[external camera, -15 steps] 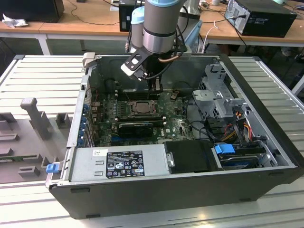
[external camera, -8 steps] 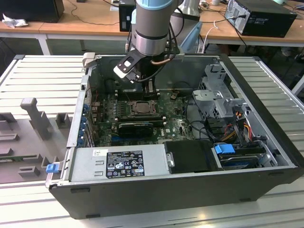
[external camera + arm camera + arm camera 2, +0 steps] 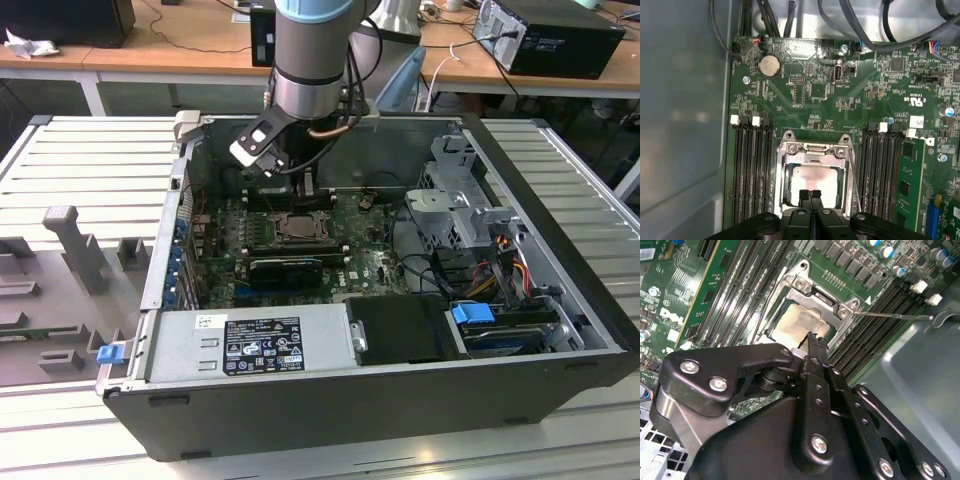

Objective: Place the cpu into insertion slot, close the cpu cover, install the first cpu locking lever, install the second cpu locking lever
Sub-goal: 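Close the cpu cover, then install the first cpu locking lever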

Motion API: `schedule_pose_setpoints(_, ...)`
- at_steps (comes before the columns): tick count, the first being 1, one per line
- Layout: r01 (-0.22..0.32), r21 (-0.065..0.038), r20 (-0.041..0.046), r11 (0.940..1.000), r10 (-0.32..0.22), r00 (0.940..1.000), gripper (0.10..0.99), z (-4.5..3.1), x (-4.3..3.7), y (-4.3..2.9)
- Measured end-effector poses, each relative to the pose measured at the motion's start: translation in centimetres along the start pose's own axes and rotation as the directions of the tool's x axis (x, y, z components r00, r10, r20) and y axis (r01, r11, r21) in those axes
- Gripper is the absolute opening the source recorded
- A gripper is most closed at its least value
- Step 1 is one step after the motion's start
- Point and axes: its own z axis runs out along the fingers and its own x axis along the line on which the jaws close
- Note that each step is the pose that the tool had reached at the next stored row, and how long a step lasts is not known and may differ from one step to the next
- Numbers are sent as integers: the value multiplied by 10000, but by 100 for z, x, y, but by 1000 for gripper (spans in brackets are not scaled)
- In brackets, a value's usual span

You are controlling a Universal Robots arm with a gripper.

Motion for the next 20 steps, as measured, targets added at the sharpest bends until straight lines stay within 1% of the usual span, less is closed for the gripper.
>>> schedule_pose_setpoints(4, -1, 0, 0, 10000, 1, 10000, 106, 0, 3, -64)
schedule_pose_setpoints(5, 0, 1, 1, 10000, 0, 10000, 106, 0, 4, -70)
schedule_pose_setpoints(8, -1, 0, 3, 10000, 1, 10000, 106, -37, 6, -72)
schedule_pose_setpoints(15, 0, 1, 3, 10000, 0, 10000, 106, -96, 10, -73)
schedule_pose_setpoints(20, 0, 1, 3, 10000, 0, 10000, 106, -179, 15, -73)
